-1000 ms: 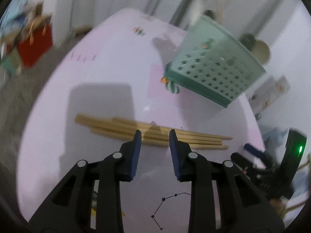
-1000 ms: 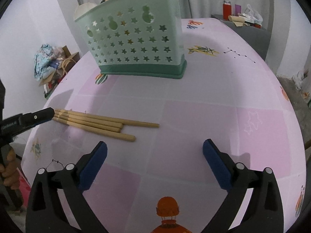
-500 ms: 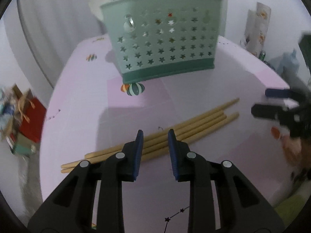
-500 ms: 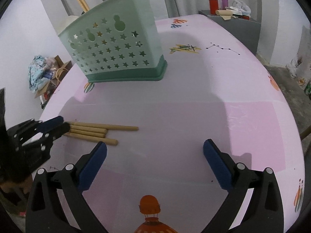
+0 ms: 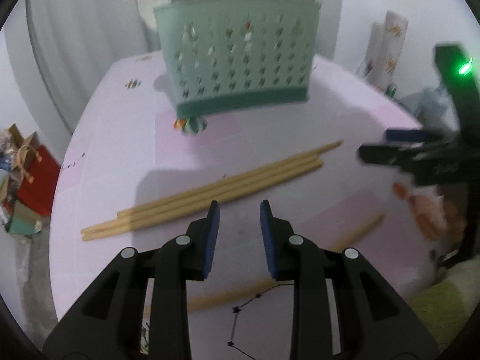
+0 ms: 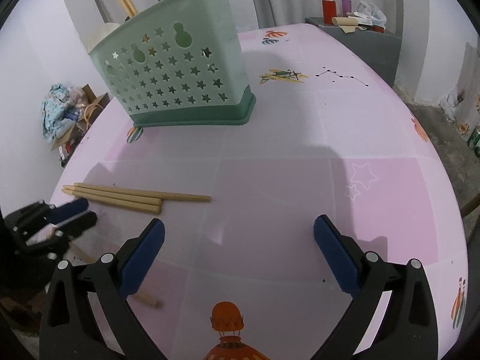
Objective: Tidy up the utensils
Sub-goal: 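Grasp one wooden chopstick with the left gripper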
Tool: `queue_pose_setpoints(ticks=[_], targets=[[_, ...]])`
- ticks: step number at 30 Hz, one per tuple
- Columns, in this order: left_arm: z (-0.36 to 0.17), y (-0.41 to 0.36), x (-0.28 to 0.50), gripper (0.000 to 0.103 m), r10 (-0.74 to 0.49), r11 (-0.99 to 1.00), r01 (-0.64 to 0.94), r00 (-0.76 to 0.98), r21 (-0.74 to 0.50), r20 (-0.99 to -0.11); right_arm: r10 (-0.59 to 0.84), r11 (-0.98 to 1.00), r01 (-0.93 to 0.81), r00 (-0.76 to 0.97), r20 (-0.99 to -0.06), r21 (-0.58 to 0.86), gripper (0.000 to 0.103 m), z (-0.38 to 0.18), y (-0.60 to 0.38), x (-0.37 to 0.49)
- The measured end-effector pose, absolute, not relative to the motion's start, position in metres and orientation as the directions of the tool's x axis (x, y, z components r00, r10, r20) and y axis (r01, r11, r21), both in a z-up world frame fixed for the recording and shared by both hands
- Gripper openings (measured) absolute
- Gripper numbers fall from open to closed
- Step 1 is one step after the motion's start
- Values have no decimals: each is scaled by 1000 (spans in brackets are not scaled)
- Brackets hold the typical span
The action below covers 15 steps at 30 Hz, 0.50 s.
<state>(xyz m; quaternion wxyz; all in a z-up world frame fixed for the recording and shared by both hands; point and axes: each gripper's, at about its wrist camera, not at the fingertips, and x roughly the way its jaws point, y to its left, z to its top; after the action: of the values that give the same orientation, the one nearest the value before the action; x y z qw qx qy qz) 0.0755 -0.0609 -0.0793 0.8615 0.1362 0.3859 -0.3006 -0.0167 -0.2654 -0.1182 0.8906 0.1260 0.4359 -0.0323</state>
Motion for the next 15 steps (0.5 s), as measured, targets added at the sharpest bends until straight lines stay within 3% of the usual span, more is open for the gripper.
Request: queue_pose_setpoints(ticks=[3,7,15], targets=[[-65,-69,63,27,-513,696,718,472,-26,-717,123,951,149,621,-774,271,97,-116,-276,-17],[-62,-90,43,28,-602,496,865,278,-78,-748,264,878,163,619,-740,450,97,-114,-302,-16],[-84,-110,6,28,-506,169,985,103,19,-856,309,842,170,627,-715,512,97,-114,-311,-18]])
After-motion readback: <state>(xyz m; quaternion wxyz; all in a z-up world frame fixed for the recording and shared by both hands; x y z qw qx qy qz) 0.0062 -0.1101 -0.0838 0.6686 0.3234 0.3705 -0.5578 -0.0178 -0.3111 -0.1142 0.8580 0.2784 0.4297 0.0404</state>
